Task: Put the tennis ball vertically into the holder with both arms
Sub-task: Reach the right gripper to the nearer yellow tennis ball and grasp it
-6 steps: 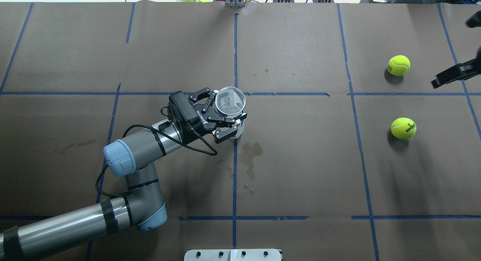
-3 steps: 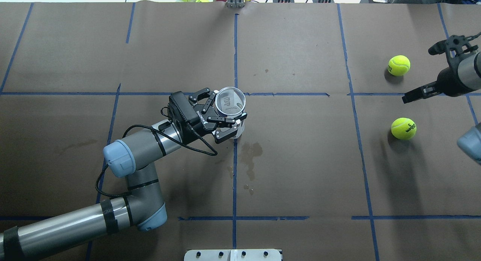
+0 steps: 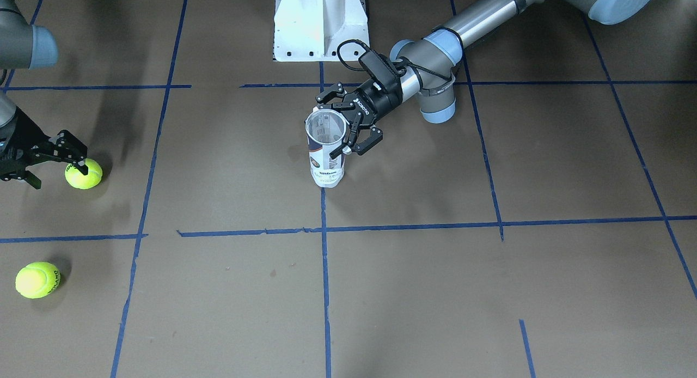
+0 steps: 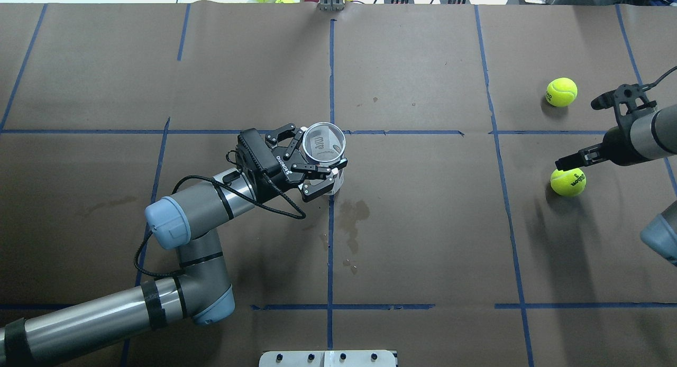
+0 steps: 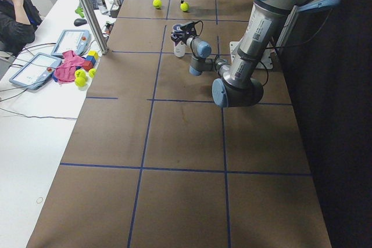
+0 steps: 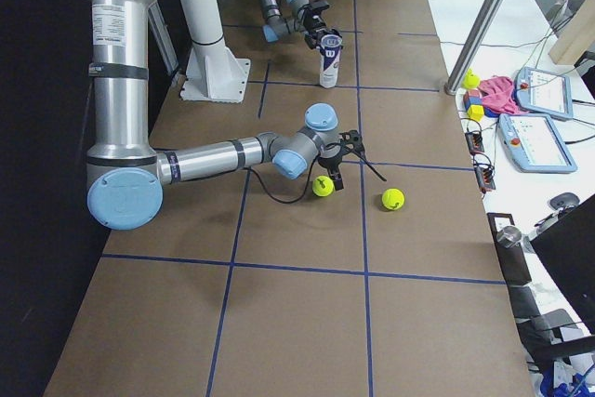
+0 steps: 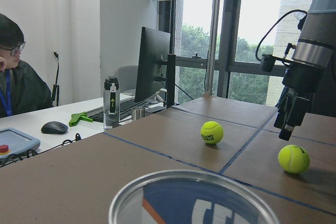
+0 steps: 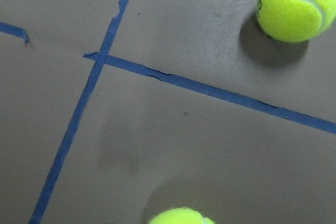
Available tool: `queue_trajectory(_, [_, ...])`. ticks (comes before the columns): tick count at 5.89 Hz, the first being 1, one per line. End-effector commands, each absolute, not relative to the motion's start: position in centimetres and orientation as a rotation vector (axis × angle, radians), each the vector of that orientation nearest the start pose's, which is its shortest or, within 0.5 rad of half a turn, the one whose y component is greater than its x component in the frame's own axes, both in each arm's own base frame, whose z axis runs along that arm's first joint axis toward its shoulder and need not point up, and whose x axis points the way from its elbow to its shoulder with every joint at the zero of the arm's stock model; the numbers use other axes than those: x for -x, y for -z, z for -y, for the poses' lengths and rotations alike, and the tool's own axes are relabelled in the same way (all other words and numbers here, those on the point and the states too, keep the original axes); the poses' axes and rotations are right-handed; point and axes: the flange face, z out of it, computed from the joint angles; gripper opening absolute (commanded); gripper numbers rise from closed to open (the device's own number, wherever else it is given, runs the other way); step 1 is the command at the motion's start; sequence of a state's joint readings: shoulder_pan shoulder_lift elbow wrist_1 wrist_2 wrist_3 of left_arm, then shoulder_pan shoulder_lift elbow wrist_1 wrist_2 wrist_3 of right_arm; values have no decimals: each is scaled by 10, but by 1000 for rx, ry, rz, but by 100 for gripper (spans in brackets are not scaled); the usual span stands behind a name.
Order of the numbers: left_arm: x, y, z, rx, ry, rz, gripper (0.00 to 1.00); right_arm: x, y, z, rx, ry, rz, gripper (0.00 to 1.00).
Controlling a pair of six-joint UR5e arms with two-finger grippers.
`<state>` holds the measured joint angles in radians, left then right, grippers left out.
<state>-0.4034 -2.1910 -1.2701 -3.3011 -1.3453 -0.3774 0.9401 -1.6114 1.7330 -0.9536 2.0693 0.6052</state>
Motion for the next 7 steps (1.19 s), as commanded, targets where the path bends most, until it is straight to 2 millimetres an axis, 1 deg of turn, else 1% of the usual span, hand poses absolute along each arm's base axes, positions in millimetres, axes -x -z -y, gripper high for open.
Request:
queue_trajectory(1, [-545, -252, 402, -1560, -264, -1324, 87, 246, -555, 451, -290, 228, 779, 100])
queue_trajectory(3, [-545, -254, 402, -1559, -265, -1322, 87, 266, -574, 442, -271, 255, 740, 100])
queue_trajectory(4, [-545, -255, 402, -1558, -266, -1321, 87, 270, -574, 440, -268, 264, 741, 100])
queue_trajectory(5, [-545, -255, 402, -1558, -266, -1321, 87, 271, -574, 439, -270, 267, 742, 73])
queue_trajectory(6, [-545, -256, 402, -1557, -267, -1320, 87, 270, -566, 439, -308, 275, 768, 43])
queue_trajectory(7, [-545, -256, 402, -1557, -267, -1320, 87, 271, -551, 440, -335, 279, 788, 36])
